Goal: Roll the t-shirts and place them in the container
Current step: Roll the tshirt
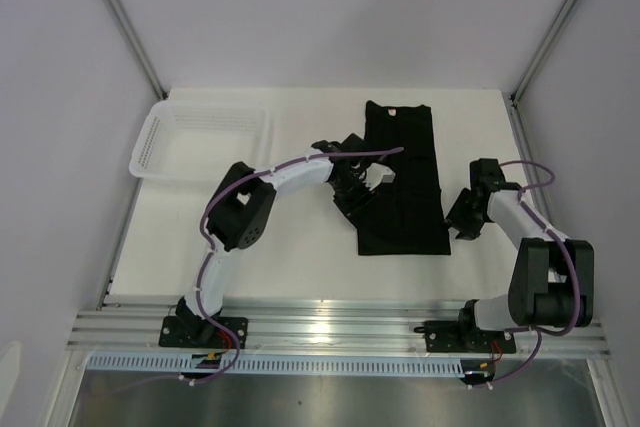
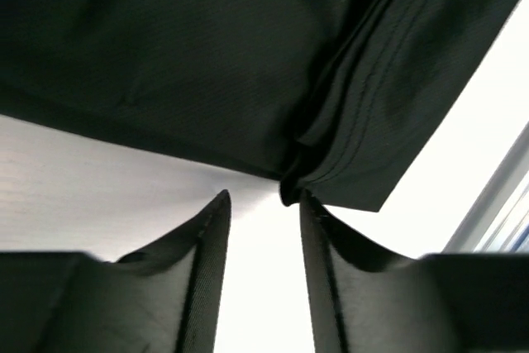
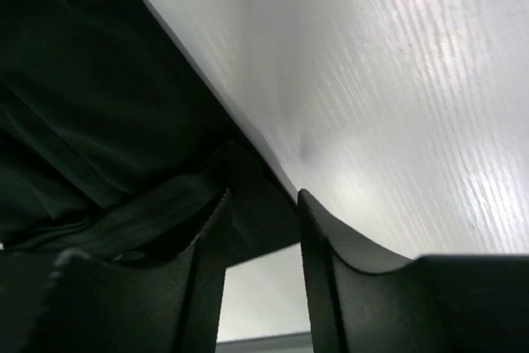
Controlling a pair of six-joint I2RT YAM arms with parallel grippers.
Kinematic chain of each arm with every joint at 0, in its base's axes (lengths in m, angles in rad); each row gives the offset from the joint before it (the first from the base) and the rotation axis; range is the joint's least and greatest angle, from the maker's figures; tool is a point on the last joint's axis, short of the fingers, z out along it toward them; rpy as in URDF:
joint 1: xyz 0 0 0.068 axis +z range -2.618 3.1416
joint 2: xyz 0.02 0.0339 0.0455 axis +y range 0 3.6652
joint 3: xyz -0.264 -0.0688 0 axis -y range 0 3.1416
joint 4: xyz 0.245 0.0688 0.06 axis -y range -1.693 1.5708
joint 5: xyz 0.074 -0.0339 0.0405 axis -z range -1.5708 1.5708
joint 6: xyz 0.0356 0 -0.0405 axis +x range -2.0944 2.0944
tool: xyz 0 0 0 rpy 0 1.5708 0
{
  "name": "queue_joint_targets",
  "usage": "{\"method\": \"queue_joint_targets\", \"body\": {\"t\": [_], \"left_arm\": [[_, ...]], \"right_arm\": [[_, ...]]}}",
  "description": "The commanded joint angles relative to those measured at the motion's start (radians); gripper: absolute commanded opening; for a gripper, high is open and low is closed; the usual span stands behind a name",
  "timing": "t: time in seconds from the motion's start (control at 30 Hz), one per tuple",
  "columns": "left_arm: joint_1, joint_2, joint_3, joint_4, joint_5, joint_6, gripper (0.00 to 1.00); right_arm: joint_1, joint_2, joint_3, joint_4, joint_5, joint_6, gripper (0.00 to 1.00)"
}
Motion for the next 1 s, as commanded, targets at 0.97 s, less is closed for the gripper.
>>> {"method": "queue_joint_targets", "body": {"t": [0.97], "left_arm": [[-0.308,-0.345,-0.362,0.236,-0.117,0.333,0.56]], "right_arm": [[0.049,-0.365,-0.247,-0.015,0.015,0.461,0.42]]}}
